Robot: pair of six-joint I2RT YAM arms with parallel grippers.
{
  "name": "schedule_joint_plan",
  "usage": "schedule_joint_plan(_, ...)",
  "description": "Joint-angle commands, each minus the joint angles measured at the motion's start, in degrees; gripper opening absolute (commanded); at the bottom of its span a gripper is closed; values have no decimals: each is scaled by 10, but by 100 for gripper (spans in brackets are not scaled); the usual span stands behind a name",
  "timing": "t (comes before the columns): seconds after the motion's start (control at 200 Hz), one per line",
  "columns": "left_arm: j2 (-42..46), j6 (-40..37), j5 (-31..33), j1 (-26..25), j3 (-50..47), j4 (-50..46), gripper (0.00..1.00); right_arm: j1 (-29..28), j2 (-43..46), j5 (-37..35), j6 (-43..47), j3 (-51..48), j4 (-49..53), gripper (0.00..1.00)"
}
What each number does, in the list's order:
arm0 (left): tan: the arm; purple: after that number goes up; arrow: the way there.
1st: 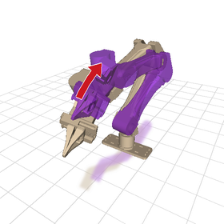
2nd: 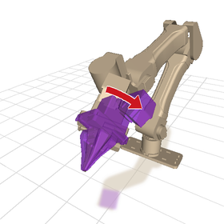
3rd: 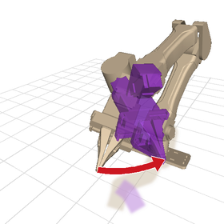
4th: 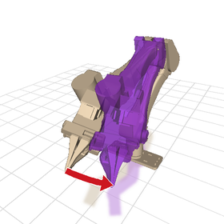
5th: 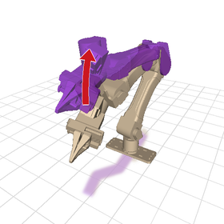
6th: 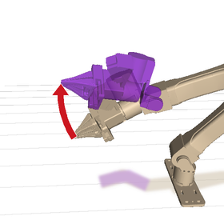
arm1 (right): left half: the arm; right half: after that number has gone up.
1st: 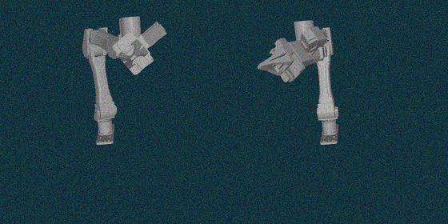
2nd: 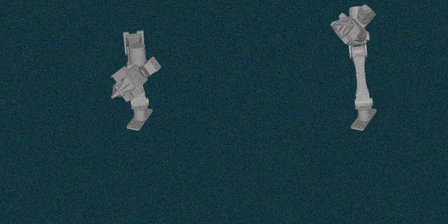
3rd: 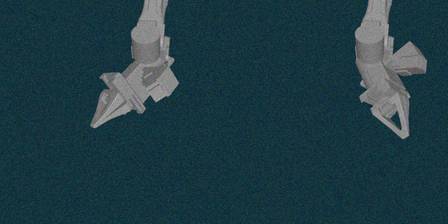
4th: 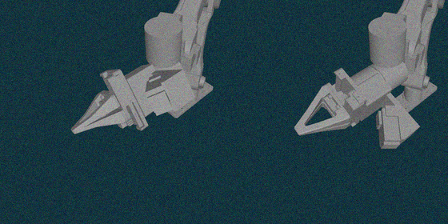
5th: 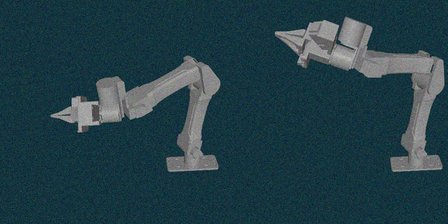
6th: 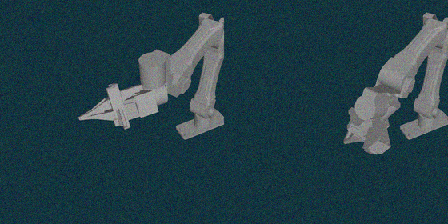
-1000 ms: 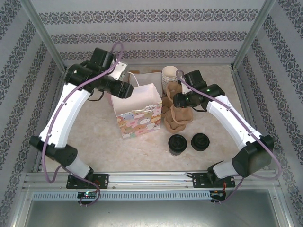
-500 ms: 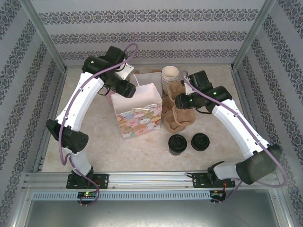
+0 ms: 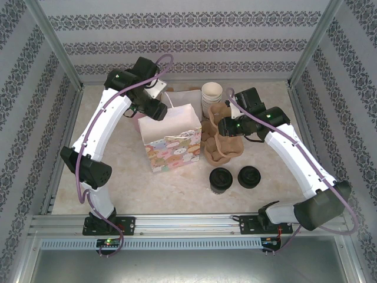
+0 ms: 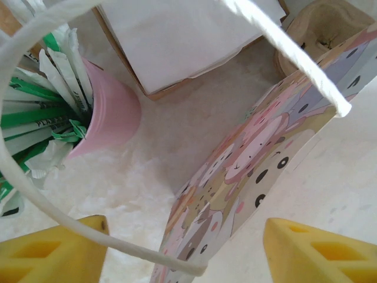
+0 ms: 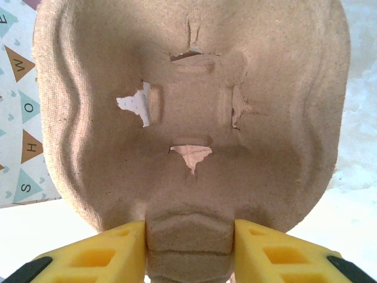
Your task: Pack the takeout coffee
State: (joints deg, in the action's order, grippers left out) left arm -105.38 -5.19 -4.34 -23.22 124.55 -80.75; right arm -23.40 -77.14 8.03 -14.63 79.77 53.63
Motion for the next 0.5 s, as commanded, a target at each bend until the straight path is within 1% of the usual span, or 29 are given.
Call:
schedule_joint_plan(0.0,14,-4,-14,3,-12,-12,66,-2,10,7,11,17,7,41)
schedule_joint_plan(0.09,19,-1,-32,3,-20,-13,51,-2,10,6,8,22,8,41)
schedule_joint_plan(0.2,32,2,-63,3,-31,-6,40,-2,12,6,4,28,11,41)
schedule_joint_plan(0.265,39,5,-70,3,-35,-6,29,-2,15,3,1,29,11,41)
schedule_joint_plan(0.355,54,14,-75,3,-39,-5,26,-2,16,4,-3,35,15,41)
schedule_joint_plan(0.44,74,24,-90,2,-49,-2,18,-2,20,4,-5,37,17,41)
schedule_joint_plan(0.495,94,32,-97,3,-72,13,16,-2,22,3,-7,39,16,41)
